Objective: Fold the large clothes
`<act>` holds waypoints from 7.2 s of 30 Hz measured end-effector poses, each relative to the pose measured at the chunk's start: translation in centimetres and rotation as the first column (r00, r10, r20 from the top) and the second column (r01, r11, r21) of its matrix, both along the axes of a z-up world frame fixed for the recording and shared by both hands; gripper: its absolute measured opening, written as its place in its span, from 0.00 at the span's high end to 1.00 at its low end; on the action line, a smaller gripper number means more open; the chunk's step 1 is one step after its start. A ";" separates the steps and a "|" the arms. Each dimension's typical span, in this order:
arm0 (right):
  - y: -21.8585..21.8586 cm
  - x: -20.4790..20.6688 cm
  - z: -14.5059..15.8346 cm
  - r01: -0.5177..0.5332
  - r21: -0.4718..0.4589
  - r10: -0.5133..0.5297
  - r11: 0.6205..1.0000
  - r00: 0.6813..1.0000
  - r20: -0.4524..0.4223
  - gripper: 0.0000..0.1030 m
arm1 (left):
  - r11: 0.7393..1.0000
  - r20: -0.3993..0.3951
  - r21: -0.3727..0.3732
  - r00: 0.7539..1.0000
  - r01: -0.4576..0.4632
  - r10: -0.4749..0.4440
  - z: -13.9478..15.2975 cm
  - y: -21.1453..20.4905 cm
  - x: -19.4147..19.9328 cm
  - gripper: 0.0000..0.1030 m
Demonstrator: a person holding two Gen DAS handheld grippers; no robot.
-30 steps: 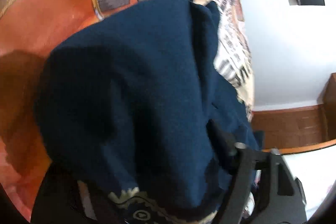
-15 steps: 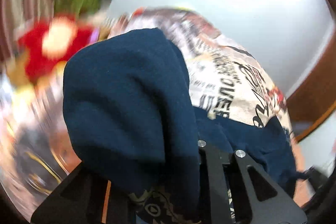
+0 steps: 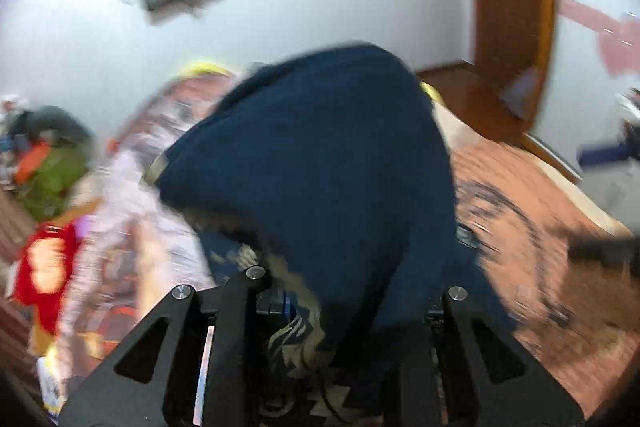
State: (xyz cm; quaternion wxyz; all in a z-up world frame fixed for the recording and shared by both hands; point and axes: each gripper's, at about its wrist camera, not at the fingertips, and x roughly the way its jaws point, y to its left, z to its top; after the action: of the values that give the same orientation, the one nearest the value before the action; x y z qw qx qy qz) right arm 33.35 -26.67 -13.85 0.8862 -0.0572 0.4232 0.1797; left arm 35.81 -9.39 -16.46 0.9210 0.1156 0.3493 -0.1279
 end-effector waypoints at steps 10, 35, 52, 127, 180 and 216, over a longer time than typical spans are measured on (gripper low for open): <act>-3.7 -2.7 1.3 0.050 0.006 -0.050 0.999 0.998 0.031 0.10 | 0.977 -0.193 -0.136 0.962 0.167 -0.191 -2.9 -0.5 -2.5 0.82; -0.1 -4.2 5.2 -0.057 0.039 0.052 0.998 0.990 0.135 0.10 | 0.967 -0.231 -0.255 0.972 -0.023 -0.038 3.7 9.1 -7.3 0.39; 7.4 1.4 4.7 -0.145 0.092 0.140 0.985 0.988 0.063 0.10 | 0.976 -0.288 -0.215 0.957 -0.024 -0.040 -2.5 4.8 -2.7 0.35; 5.1 13.7 -11.5 0.092 0.439 0.160 0.894 0.849 -0.503 0.03 | 0.677 -0.608 -0.665 0.756 -0.317 -0.243 -12.0 12.2 9.0 0.21; 29.6 12.7 -13.2 -0.147 0.421 0.361 0.895 0.793 -0.491 0.51 | 0.718 -0.574 -0.549 0.818 -0.428 0.049 -10.9 31.8 -2.2 0.39; 25.2 2.7 -9.1 -0.473 -0.078 0.457 0.878 0.875 -0.158 0.12 | 0.974 -0.092 0.123 0.975 -0.189 0.201 -5.7 22.0 -12.8 0.26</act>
State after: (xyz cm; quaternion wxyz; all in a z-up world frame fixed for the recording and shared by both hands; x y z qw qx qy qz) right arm 36.01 -1.51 -22.93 0.7815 -0.1954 0.4655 0.3665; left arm 22.97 12.65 -22.15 0.9016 0.1262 0.4131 -0.0224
